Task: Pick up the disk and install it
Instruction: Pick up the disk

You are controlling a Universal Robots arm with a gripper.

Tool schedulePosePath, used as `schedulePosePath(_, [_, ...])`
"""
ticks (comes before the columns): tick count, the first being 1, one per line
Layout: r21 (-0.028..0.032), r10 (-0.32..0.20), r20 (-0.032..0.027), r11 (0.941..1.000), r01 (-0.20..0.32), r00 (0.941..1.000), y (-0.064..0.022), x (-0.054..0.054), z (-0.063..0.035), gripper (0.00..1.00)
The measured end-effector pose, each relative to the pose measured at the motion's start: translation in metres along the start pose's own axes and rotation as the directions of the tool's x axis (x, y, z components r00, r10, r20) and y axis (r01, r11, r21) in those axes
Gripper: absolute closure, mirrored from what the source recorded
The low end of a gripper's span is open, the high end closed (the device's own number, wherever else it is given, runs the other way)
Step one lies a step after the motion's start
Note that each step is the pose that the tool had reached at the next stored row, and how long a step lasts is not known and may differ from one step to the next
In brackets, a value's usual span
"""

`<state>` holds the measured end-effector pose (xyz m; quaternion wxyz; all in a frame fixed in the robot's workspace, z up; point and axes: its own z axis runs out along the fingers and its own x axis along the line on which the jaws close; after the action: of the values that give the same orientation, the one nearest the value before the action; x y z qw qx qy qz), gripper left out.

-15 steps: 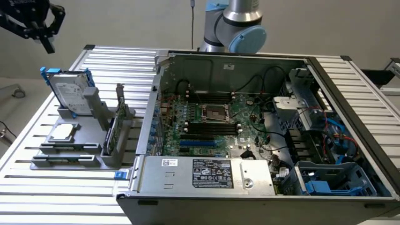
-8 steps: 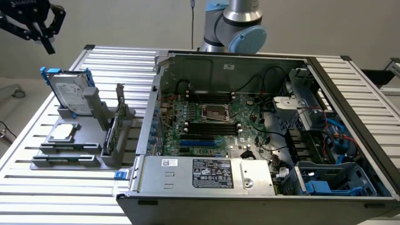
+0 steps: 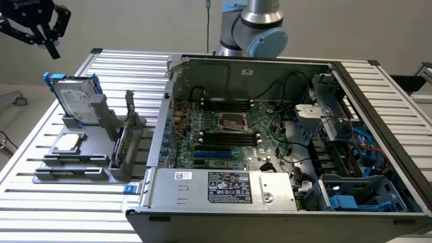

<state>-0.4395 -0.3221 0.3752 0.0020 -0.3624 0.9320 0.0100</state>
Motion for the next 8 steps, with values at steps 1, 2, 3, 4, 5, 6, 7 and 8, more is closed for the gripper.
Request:
schedulePosePath(1, [-0.0002, -0.019, -0.0004, 0.9998, 0.019, 0.9998, 0.0000, 0.0000, 0.0001, 0.89])
schedulePosePath(2, [-0.0005, -0.036, -0.0007, 0.9993, 0.036, 0.9993, 0.0000, 0.0000, 0.0001, 0.89])
schedulePosePath(3, [-0.0007, -0.056, -0.0010, 0.9985, 0.056, 0.9985, 0.0000, 0.0000, 0.0002, 0.89])
schedulePosePath(4, [-0.0009, -0.074, -0.0013, 0.9973, 0.074, 0.9973, 0.0000, 0.0000, 0.0003, 0.89])
schedulePosePath(5, [-0.0011, -0.091, -0.0016, 0.9958, 0.091, 0.9958, 0.0000, 0.0000, 0.0004, 0.89])
schedulePosePath(6, [-0.0013, -0.109, -0.0019, 0.9940, 0.109, 0.9940, 0.0000, 0.0000, 0.0005, 0.89])
schedulePosePath(7, [-0.0016, -0.127, -0.0022, 0.9919, 0.127, 0.9919, 0.0000, 0.0000, 0.0006, 0.89])
schedulePosePath(8, [-0.0018, -0.145, -0.0024, 0.9894, 0.145, 0.9894, 0.0000, 0.0000, 0.0006, 0.89])
